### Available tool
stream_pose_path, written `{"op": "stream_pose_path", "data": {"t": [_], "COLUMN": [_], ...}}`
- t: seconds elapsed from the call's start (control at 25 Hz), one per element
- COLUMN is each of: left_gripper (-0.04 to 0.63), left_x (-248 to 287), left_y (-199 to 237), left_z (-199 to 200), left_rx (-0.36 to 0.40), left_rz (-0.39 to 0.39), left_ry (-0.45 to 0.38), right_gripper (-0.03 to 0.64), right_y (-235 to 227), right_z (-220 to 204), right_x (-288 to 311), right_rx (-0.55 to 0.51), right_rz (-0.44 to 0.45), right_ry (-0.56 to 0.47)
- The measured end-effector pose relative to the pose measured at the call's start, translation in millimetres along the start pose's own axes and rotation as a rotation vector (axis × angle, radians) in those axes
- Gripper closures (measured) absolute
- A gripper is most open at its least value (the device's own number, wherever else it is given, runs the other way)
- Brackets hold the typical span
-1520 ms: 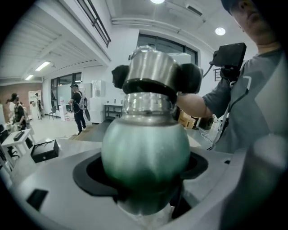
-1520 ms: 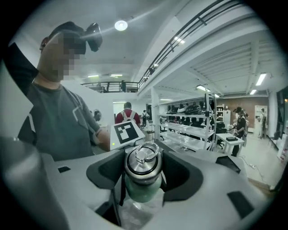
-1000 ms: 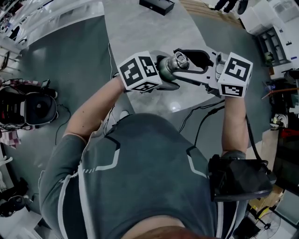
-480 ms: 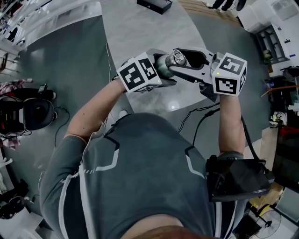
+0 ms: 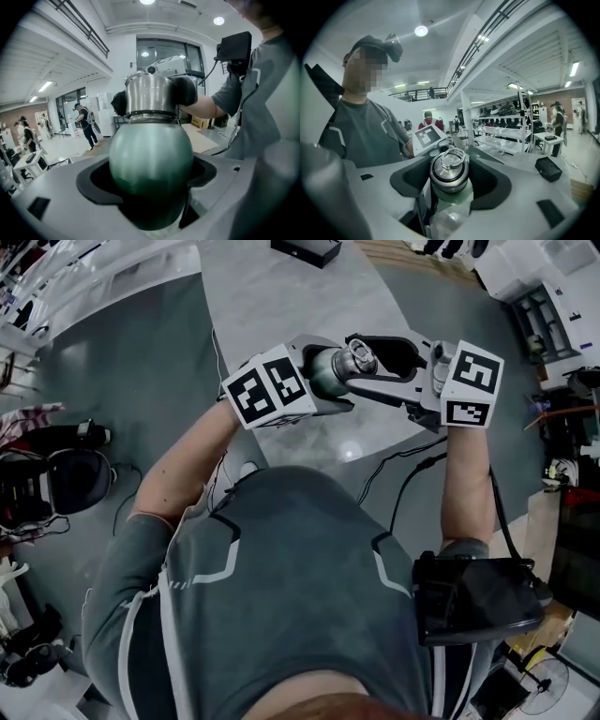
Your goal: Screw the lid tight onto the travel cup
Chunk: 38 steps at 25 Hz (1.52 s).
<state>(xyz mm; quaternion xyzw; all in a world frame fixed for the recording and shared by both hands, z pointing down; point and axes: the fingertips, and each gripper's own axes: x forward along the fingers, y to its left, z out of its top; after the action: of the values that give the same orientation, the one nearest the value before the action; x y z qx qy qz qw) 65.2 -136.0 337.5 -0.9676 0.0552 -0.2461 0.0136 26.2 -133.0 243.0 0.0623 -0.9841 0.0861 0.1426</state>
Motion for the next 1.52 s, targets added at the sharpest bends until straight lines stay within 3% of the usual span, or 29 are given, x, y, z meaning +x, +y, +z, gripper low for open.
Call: {"op": "stream_pose_path", "data": {"t": [0.12,0.36,0.48,0.6,0.68,0.84,1.2,1.28,1.52], "left_gripper": [0.192,0.192,0.193,0.193,0.193,0.193,0.193,0.192,0.192], "left_x": [0,-3,-3,-6,-12,-21,-33,-30,-21], "left_y": [7,45,49,36,26,10,-9,-3,21], "left_z": [-1,-22,-25,-13,-1,13,26,24,4], "left_rx": [-0.013,-0.038,-0.059,-0.083,-0.077,-0.021,0.065,0.061,0.019], "left_rz": [0.059,0.303,0.291,0.156,0.081,0.024,-0.115,-0.082,0.081], "left_ry": [-0.005,0.125,0.12,0.044,0.004,-0.018,-0.063,-0.05,0.043], "right_gripper": [0.341,0.341,0.341,0.341,0.341,0.341,0.341,0.341,0.341], "right_y": [-5,-42,-51,-44,-33,-6,21,15,-12], "right_z": [2,-5,-5,4,14,32,37,36,21], "right_x": [0,7,9,7,6,8,3,6,11], "right_rx": [0.009,0.203,0.289,0.328,0.284,0.13,-0.088,-0.075,0.067], "right_rz": [-0.034,-0.321,-0.392,-0.339,-0.262,-0.088,0.169,0.142,-0.078], "right_ry": [-0.022,-0.098,-0.134,-0.162,-0.169,-0.157,-0.073,-0.073,-0.064]}}
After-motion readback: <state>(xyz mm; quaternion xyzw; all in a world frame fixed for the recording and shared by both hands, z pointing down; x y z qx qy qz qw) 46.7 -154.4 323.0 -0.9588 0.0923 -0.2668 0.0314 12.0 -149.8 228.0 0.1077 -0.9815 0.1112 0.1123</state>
